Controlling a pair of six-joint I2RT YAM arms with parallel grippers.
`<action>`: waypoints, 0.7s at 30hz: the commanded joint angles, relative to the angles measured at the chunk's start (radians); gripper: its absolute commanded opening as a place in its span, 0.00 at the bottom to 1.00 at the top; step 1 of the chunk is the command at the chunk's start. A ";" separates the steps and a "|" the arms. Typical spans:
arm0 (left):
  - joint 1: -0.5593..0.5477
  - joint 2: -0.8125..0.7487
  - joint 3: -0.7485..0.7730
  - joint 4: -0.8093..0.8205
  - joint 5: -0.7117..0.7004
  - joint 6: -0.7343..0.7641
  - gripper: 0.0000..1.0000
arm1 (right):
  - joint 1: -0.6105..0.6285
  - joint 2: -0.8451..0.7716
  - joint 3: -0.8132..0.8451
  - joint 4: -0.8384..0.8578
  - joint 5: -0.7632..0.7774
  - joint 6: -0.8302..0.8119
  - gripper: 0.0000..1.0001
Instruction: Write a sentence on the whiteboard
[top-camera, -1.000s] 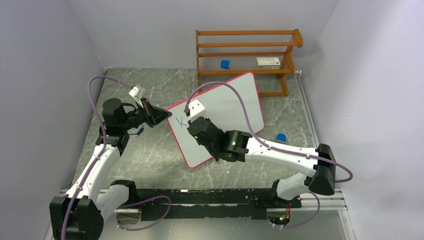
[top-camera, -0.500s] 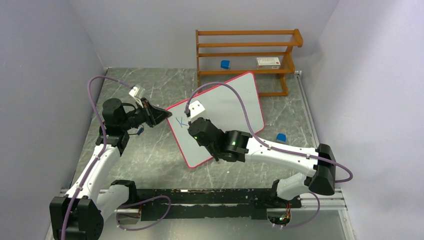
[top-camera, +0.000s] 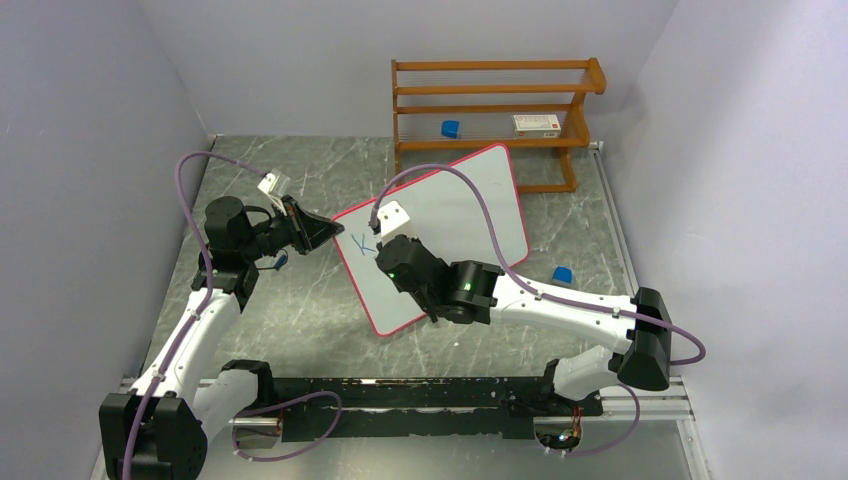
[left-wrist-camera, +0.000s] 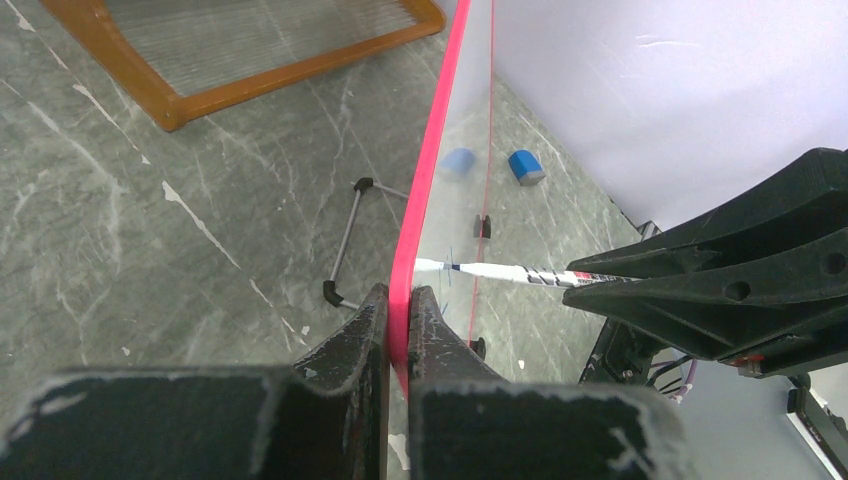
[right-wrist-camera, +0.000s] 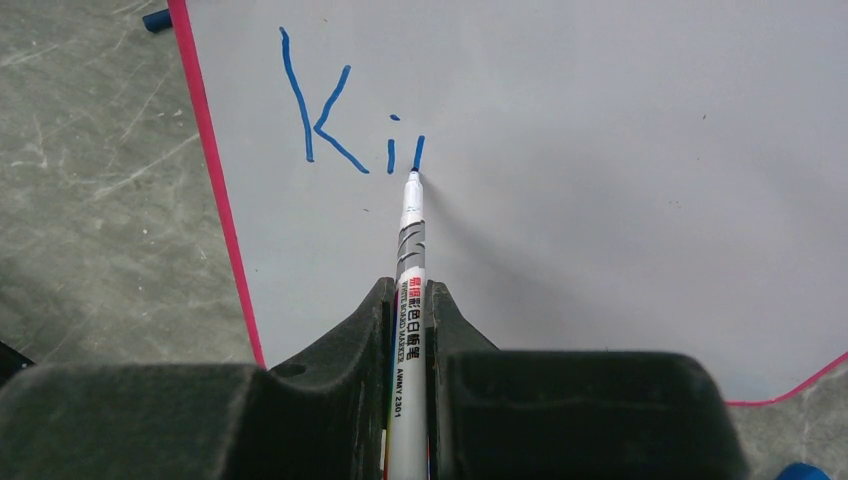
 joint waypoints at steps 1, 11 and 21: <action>0.001 0.013 -0.002 -0.030 -0.015 0.048 0.05 | -0.009 0.001 0.002 0.046 0.027 -0.012 0.00; 0.001 0.018 -0.002 -0.027 -0.012 0.046 0.05 | -0.010 0.000 0.003 0.079 0.054 -0.024 0.00; 0.001 0.017 -0.002 -0.030 -0.014 0.049 0.05 | -0.018 -0.016 -0.013 0.084 0.083 -0.013 0.00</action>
